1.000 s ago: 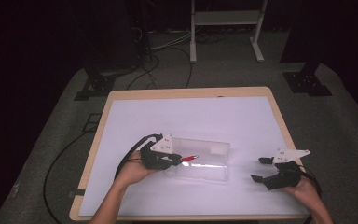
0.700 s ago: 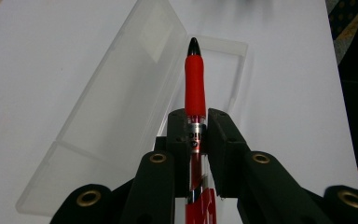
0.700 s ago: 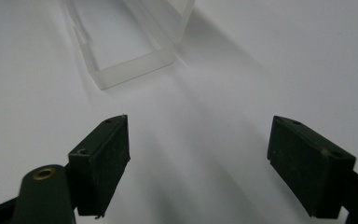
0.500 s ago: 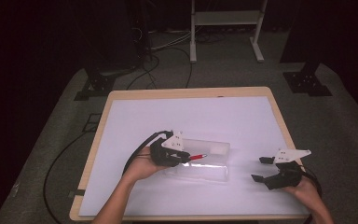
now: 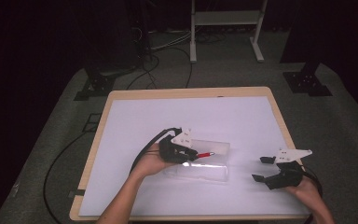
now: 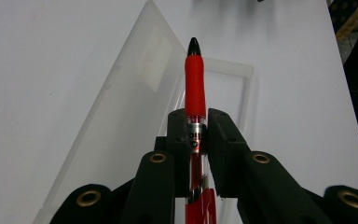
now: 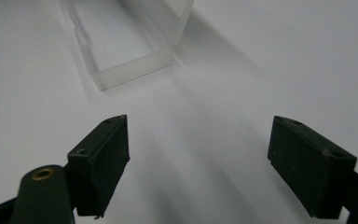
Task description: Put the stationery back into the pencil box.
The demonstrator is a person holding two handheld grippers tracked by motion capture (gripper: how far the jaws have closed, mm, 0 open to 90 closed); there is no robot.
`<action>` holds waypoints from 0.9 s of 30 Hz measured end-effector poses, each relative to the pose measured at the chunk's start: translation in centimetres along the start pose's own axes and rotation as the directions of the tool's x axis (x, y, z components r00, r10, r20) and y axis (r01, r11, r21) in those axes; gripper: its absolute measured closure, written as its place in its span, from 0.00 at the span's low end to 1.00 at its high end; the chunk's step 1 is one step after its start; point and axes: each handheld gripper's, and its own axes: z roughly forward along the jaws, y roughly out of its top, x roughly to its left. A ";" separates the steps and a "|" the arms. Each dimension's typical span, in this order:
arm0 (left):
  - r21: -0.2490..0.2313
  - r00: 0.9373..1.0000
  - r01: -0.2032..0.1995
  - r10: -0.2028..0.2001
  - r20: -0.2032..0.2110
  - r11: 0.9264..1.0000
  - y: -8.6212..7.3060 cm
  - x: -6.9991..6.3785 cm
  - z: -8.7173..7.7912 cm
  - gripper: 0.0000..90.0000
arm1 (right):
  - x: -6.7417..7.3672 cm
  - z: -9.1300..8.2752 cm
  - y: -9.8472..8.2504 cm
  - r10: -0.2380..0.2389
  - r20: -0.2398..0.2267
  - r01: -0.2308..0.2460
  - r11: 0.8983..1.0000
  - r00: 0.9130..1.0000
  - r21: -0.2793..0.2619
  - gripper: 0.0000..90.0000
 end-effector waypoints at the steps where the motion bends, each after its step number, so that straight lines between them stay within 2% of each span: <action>1: -0.005 1.000 0.004 -0.004 0.006 1.000 0.1 0.0 0.4 0.88 | 0.0 0.0 0.0 0.000 0.000 0.000 1.000 1.000 0.000 0.22; 27: -0.016 0.998 0.006 -0.005 0.056 1.000 0.9 0.4 3.3 0.88 | -0.2 -0.4 -0.1 0.003 0.001 -0.003 1.000 1.000 -0.008 0.22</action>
